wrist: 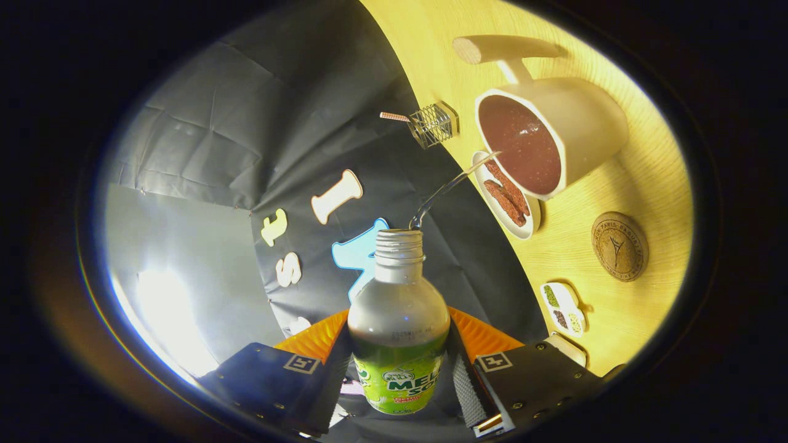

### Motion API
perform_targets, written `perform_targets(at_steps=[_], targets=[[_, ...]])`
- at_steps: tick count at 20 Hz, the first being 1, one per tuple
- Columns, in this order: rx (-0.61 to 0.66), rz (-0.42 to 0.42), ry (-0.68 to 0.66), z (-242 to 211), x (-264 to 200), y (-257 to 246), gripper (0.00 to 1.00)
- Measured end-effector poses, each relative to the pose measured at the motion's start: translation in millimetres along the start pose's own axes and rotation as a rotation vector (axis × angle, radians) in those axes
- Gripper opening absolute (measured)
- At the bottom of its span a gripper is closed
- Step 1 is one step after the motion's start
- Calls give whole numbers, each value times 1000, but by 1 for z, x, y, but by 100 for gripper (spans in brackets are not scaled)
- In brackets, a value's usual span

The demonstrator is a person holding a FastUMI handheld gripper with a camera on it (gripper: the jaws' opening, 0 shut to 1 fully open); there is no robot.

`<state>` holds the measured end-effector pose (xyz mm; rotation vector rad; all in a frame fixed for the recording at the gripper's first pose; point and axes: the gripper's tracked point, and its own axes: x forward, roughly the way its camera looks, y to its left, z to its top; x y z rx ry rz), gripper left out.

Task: Take the bottle from table, then pour the juice into the cup, finally place the bottle on the coaster

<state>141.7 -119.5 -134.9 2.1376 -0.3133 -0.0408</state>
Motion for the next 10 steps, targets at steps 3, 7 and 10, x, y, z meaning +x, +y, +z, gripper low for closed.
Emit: perform_targets(at_steps=[3, 7, 10], targets=[[10, -2, -5, 0, 1, 1, 77], [18, -5, -11, 3, 0, 2, 77], [24, -12, -21, 7, -1, 0, 77]])
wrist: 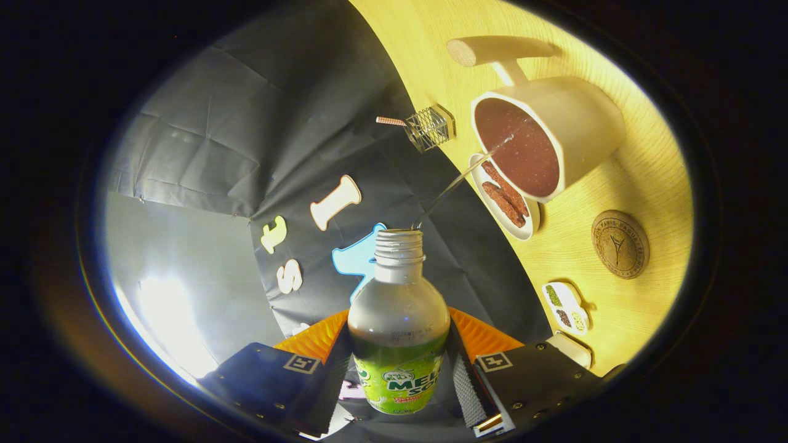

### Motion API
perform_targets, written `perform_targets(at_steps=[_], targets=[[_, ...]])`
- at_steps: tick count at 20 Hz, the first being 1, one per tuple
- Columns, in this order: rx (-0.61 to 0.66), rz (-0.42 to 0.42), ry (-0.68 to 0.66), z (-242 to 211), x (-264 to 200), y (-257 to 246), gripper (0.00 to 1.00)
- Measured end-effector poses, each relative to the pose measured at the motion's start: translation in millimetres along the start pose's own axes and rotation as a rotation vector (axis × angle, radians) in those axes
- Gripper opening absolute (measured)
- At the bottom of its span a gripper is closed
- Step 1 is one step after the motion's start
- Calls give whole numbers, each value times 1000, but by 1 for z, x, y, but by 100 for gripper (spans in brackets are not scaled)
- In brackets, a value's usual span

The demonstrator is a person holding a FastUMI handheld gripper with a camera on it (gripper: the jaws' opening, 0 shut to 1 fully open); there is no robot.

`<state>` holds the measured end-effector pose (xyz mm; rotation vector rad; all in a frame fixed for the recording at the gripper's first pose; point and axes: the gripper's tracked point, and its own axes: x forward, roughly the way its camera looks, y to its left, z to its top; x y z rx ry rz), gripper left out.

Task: Take the bottle from table, then pour the juice into the cup, finally place the bottle on the coaster

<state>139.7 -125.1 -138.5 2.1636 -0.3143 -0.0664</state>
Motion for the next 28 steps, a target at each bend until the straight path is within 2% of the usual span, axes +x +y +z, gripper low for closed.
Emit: perform_targets(at_steps=[28], targets=[[29, -52, -65, 38, -2, -29, 77]])
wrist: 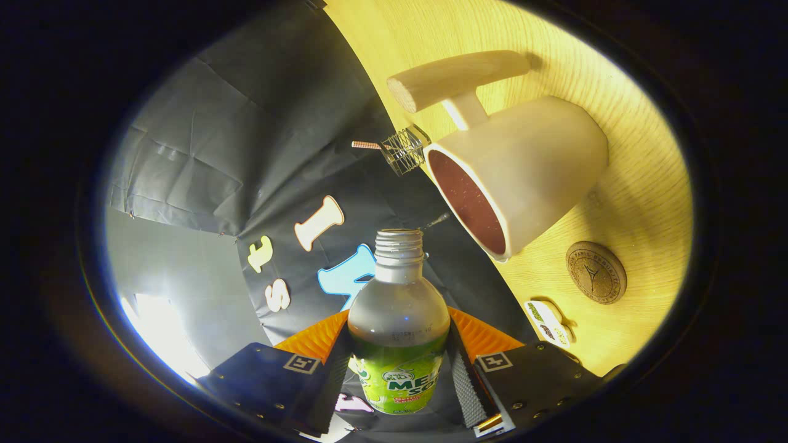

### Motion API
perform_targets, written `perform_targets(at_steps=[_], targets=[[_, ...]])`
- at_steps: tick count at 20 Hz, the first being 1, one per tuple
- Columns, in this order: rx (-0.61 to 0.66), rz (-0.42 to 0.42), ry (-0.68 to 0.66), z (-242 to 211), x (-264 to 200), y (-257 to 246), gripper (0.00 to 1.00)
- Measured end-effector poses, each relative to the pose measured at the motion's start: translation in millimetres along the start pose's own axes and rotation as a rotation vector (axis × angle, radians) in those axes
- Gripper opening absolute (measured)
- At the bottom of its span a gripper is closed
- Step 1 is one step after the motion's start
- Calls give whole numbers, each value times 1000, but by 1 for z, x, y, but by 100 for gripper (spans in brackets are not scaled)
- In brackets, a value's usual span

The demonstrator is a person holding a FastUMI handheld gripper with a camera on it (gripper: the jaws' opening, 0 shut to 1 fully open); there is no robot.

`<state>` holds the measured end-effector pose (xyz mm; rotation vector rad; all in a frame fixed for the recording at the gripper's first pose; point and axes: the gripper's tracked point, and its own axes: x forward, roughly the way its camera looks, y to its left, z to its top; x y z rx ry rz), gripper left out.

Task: Take the bottle from table, then pour the juice into the cup, finally place the bottle on the coaster

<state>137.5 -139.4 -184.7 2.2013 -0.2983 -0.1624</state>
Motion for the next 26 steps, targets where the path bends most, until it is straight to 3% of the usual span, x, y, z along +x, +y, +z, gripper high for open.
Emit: perform_targets(at_steps=[26], targets=[[-129, -28, 56, 9, -3, -19, 77]])
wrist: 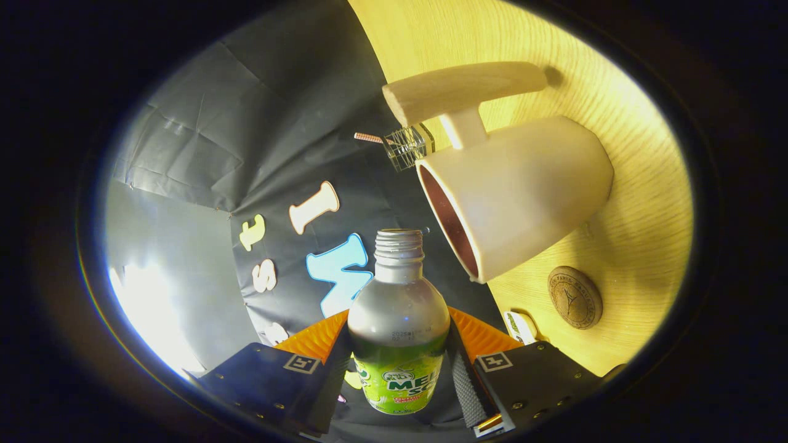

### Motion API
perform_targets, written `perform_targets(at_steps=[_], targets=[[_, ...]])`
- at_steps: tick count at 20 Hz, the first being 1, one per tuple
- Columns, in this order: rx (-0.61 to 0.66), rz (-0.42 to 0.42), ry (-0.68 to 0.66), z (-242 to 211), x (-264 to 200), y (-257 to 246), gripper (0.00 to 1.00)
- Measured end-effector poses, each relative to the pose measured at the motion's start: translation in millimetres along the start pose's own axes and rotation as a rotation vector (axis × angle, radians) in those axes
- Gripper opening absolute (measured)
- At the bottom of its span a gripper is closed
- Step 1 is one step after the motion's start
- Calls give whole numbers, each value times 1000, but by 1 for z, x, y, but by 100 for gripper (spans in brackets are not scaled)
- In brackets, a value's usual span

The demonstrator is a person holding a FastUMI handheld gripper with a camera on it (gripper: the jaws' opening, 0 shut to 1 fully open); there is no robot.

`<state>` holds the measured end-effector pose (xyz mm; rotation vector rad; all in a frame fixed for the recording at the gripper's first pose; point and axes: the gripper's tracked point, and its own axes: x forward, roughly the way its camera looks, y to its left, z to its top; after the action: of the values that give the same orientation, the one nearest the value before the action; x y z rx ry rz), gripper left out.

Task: Take the bottle from table, then pour the juice into the cup, finally place the bottle on the coaster

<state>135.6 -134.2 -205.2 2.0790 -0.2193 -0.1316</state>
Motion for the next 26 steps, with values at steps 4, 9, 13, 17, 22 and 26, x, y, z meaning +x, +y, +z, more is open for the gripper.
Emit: perform_targets(at_steps=[4, 9, 13, 17, 22, 26], targets=[[-57, 17, 13, 1, 1, 4, 77], [-170, 13, 77, -9, 3, -1, 77], [-261, -8, 110, -16, -2, -12, 77], [-453, -33, 141, -19, -6, -11, 77], [-832, -40, 187, -27, -5, -2, 77], [-1033, -35, 201, -36, -3, 13, 78]])
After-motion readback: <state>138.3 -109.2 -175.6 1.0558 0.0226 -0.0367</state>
